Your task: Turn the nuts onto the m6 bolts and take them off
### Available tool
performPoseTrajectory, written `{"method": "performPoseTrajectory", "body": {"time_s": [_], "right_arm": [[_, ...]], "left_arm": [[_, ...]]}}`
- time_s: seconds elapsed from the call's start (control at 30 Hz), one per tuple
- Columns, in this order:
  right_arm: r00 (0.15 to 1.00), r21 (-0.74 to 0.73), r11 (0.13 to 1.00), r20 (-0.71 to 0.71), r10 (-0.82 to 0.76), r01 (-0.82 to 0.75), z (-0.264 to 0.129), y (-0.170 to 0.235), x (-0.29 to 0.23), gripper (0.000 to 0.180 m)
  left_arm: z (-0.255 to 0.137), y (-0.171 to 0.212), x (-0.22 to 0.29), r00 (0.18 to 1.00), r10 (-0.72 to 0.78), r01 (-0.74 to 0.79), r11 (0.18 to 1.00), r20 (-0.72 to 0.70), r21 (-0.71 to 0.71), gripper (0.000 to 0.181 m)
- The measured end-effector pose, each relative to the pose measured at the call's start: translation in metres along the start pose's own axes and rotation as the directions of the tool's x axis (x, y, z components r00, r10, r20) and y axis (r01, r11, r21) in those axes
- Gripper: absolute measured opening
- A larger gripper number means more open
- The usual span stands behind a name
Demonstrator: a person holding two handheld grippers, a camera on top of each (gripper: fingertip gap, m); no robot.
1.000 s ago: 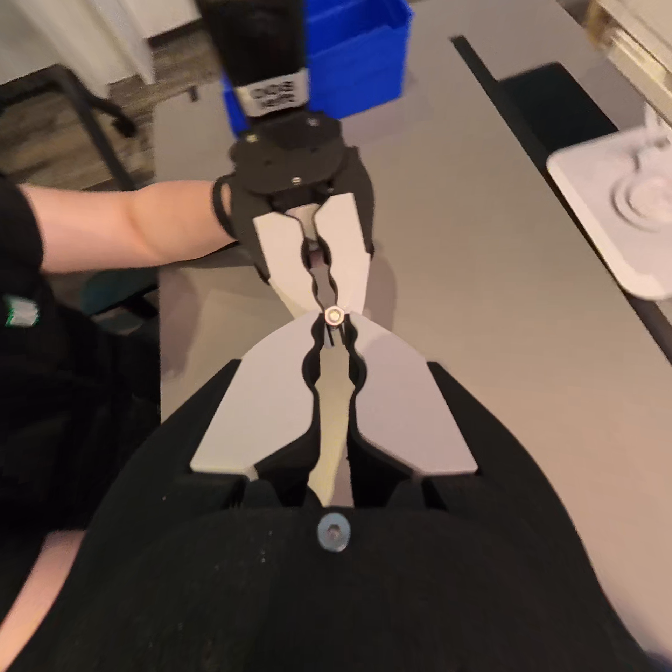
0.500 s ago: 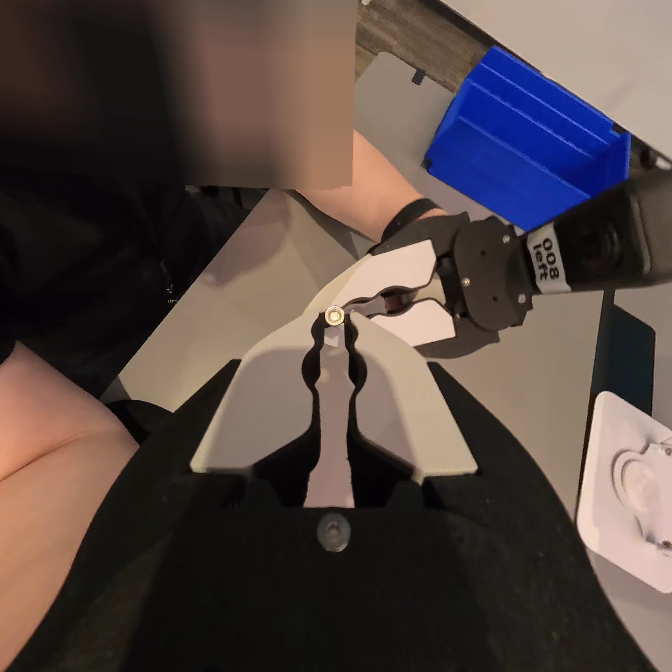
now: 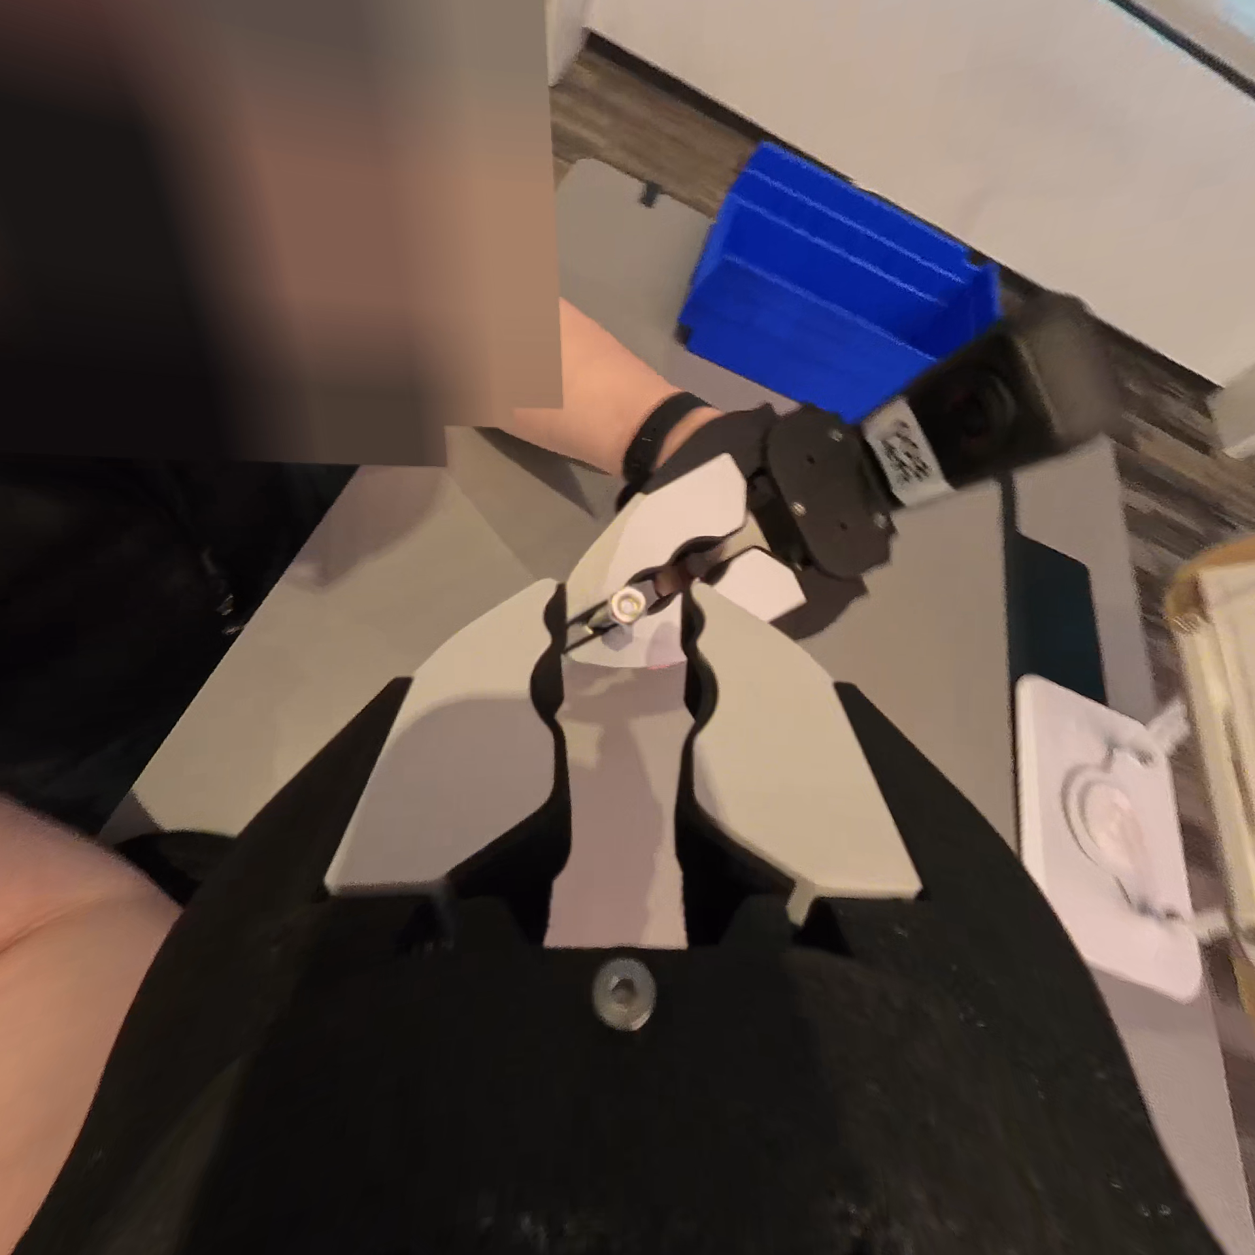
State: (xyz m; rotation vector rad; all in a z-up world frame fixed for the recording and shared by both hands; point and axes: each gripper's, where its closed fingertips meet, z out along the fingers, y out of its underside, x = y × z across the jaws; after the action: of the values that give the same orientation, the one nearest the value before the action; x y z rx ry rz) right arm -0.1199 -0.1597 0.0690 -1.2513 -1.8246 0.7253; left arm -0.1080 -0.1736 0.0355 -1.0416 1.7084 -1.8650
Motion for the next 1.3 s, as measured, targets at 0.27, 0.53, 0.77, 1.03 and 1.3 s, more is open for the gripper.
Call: {"method": "performPoseTrajectory", "body": {"time_s": [0.27,0.53,0.77,1.03,1.3], "right_arm": [[0.654,0.077,0.779,-0.497,0.571,-0.622,-0.031,0.035,0.089,0.035],[0.520,0.104,0.680,-0.564,0.641,-0.726,-0.012,0.060,0.114,0.033],[0.493,0.075,0.632,-0.558,0.667,-0.771,-0.012,0.075,0.111,0.025],[0.499,0.074,0.603,-0.486,0.717,-0.795,-0.009,0.077,0.105,0.010],[0.607,0.000,0.649,-0.352,0.712,-0.761,-0.010,0.073,0.087,0.010]], "left_arm": [[-0.077,-0.029,-0.100,0.643,0.025,-0.143,0.986,0.765,0.087,0.005],[-0.086,-0.009,-0.122,0.423,0.158,-0.111,0.986,0.892,-0.121,0.005],[-0.083,-0.006,-0.122,0.421,0.181,-0.098,0.983,0.889,-0.154,0.005],[-0.080,-0.003,-0.121,0.425,0.195,-0.088,0.981,0.884,-0.174,0.005],[-0.064,0.003,-0.107,0.589,0.154,-0.014,0.984,0.793,-0.180,0.005]]}}
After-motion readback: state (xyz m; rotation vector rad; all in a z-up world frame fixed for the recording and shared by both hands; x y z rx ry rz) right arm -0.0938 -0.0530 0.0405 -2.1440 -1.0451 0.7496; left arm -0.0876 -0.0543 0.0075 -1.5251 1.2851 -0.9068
